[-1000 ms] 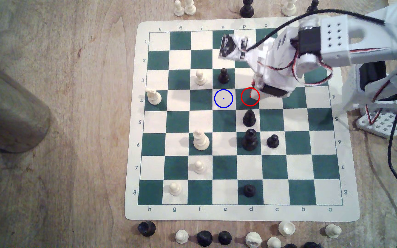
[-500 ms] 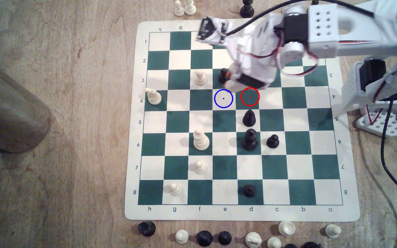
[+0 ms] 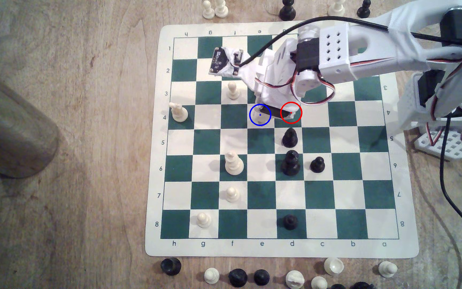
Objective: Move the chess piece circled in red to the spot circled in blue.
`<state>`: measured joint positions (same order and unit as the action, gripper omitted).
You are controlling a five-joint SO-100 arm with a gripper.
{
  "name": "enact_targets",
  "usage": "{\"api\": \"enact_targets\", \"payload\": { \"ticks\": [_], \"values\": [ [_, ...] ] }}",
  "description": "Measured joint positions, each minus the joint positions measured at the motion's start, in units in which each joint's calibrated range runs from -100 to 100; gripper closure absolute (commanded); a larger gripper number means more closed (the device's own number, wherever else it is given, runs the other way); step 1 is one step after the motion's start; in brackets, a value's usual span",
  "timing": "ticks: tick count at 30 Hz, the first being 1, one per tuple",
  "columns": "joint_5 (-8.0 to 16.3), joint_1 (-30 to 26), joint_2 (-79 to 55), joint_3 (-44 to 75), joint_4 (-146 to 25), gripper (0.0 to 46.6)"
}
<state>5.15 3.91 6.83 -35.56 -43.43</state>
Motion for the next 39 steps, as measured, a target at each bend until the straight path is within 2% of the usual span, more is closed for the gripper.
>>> {"api": "enact_targets", "payload": {
  "ticks": [10,16,22,28,39],
  "values": [
    [-0.3,0.0,-2.2,1.2,0.0,45.4],
    [-0.5,0.0,-2.2,1.2,1.0,34.0],
    [-0.5,0.0,-3.4,1.2,1.1,33.2],
    [-0.5,0.0,-3.4,1.2,1.1,26.6],
    [-0.5,0.0,3.4,-0.3,-0.3,24.3]
  ]
}}
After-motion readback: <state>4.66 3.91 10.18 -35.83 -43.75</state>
